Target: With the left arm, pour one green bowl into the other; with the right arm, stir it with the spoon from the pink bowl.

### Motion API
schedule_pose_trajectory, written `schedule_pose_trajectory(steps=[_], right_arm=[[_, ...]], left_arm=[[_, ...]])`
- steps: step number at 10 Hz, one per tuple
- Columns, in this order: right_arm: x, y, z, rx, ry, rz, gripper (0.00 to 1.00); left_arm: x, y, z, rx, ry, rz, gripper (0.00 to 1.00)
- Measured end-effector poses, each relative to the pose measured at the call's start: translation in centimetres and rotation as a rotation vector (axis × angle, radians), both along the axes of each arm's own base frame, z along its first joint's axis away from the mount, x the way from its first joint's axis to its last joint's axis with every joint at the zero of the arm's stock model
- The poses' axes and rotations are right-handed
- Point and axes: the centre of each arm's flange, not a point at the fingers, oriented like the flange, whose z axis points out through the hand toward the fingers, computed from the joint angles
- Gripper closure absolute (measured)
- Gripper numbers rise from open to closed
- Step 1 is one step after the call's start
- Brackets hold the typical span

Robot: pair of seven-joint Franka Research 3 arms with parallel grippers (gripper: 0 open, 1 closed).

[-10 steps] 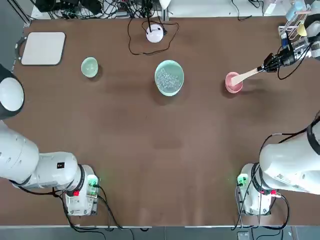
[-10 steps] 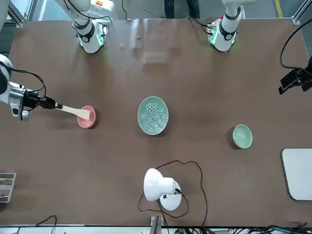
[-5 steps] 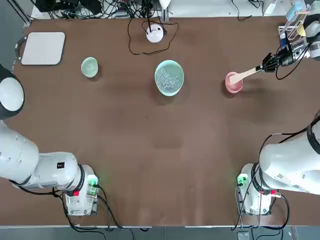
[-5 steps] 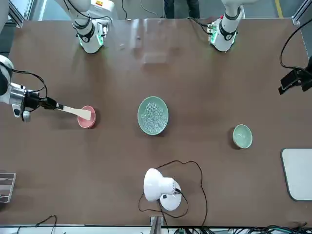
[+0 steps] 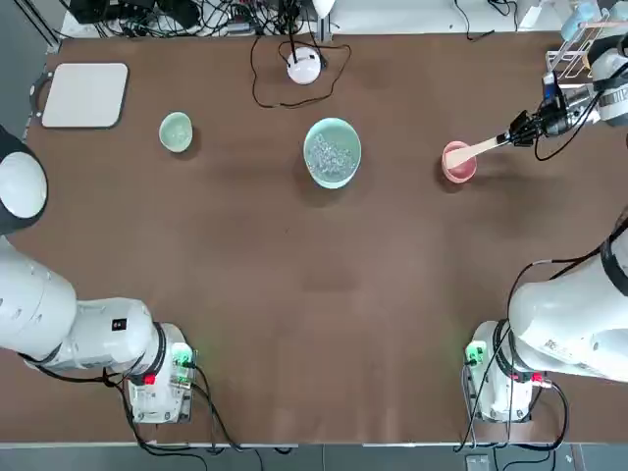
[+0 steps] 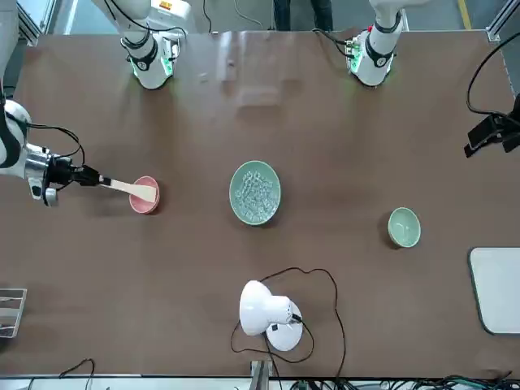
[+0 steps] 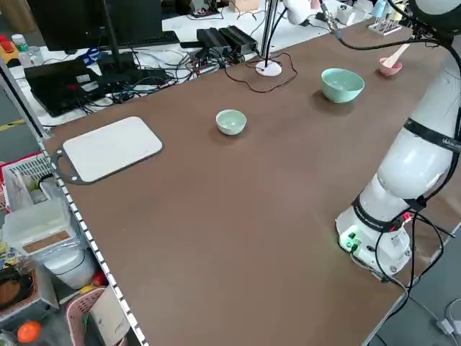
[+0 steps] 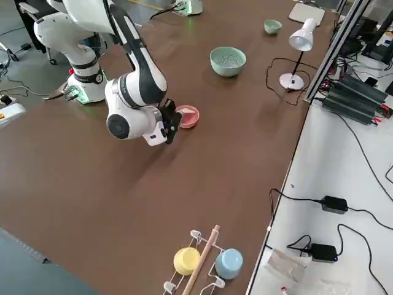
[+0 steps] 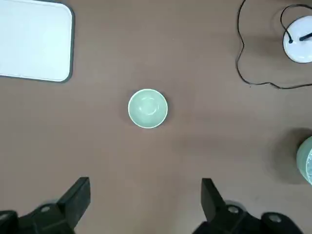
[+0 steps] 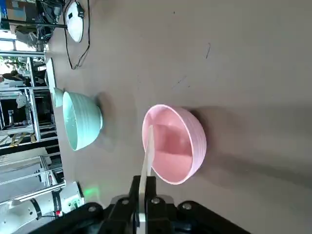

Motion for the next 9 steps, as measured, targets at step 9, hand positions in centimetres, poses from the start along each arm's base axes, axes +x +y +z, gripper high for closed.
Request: schedule_pose_trajectory(steps=[9], right_arm=[[0.11,-0.09,-0.06,-0.002,-0.007,0.002,0.71]], left_arm=[[0.0,-0.06,0.0,0.0,0.0,-0.001,0.0]])
